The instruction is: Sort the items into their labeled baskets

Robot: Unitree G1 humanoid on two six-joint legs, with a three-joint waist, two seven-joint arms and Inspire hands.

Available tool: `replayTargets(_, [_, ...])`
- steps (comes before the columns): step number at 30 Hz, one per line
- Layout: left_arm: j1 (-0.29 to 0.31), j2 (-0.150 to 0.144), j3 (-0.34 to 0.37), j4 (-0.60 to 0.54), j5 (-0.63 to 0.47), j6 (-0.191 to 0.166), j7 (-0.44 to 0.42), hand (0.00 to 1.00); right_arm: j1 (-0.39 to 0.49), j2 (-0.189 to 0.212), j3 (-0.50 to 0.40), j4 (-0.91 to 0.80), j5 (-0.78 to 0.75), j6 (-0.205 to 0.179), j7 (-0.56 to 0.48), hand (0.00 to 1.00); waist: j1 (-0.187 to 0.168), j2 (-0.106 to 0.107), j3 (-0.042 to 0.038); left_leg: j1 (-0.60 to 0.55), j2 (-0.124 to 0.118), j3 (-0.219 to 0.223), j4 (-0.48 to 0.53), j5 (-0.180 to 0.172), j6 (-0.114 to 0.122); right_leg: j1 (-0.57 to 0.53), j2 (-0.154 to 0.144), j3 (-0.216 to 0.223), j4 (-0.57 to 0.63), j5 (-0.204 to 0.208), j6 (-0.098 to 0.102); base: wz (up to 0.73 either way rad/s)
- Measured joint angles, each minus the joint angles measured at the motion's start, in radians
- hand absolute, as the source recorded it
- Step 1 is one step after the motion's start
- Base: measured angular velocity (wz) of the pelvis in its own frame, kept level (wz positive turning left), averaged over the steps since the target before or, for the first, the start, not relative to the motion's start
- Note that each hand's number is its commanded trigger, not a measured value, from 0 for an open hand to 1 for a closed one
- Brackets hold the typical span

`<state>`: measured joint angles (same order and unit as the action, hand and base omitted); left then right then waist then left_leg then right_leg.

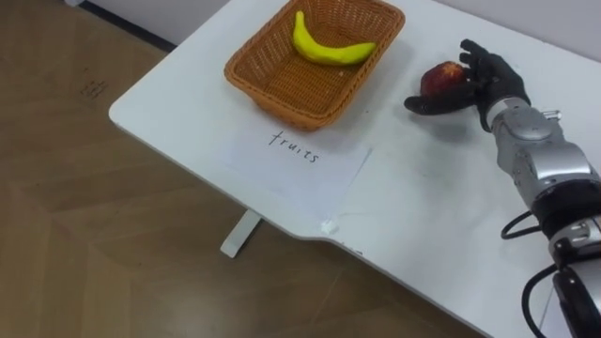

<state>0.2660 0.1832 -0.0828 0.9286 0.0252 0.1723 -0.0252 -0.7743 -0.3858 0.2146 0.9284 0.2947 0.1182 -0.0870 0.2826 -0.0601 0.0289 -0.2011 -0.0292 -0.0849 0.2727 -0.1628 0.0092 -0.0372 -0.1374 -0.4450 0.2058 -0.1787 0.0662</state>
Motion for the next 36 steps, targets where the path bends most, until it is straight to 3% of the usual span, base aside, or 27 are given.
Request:
replayTargets(14, [-0.001,0.0,-0.019,-0.005,-0.035,-0.006,-0.001,0.0,0.0,0.0,0.015,0.004,-0.046,-0.027,0.005,0.0,0.0,0.004,0.0021,-0.005,0.0,0.001,0.0,0.0,0.0,-0.004,0.001,0.003,0.0,0.0,0.0,0.0])
replayTargets(22, [-0.001,0.001,-0.018,-0.006,-0.033,-0.002,-0.032,0.0,-0.001,-0.003,0.028,0.008,-0.189,-0.031,0.042,0.0,0.002,0.003,0.0015,-0.005,0.0,0.001,-0.003,0.0,0.0,-0.006,0.0,0.005,0.0,0.0,0.0,0.0])
replayTargets(23, [-0.001,0.001,-0.018,-0.006,-0.033,-0.002,-0.033,0.0,-0.001,-0.003,0.028,0.008,-0.192,-0.031,0.045,0.06,0.002,0.002,0.0013,-0.005,0.0,0.001,-0.003,0.0,0.0,-0.006,0.0,0.005,0.001,0.0,0.0,0.0])
replayTargets(24, [-0.003,0.001,-0.018,-0.006,-0.033,-0.002,-0.035,0.0,-0.001,-0.003,0.028,0.009,-0.201,-0.031,0.046,0.72,0.002,0.002,0.001,-0.005,0.0,0.001,-0.002,0.0,0.0,-0.006,0.0,0.005,0.001,0.0,0.0,0.0])
replayTargets(25, [-0.004,0.001,-0.018,-0.006,-0.033,-0.002,-0.037,0.0,-0.001,-0.003,0.028,0.009,-0.211,-0.031,0.046,1.0,0.002,0.001,0.0009,-0.005,0.0,0.001,-0.002,0.0,0.0,-0.006,0.0,0.005,0.001,0.0,0.0,0.0])
replayTargets(36, [-0.008,0.007,-0.018,-0.001,-0.034,-0.003,-0.057,0.0,-0.002,-0.032,0.038,0.016,-0.257,-0.029,0.035,1.0,0.02,-0.013,0.0013,-0.002,0.001,0.003,-0.001,0.0,0.0,-0.005,0.0,0.005,0.001,0.0,0.0,0.0])
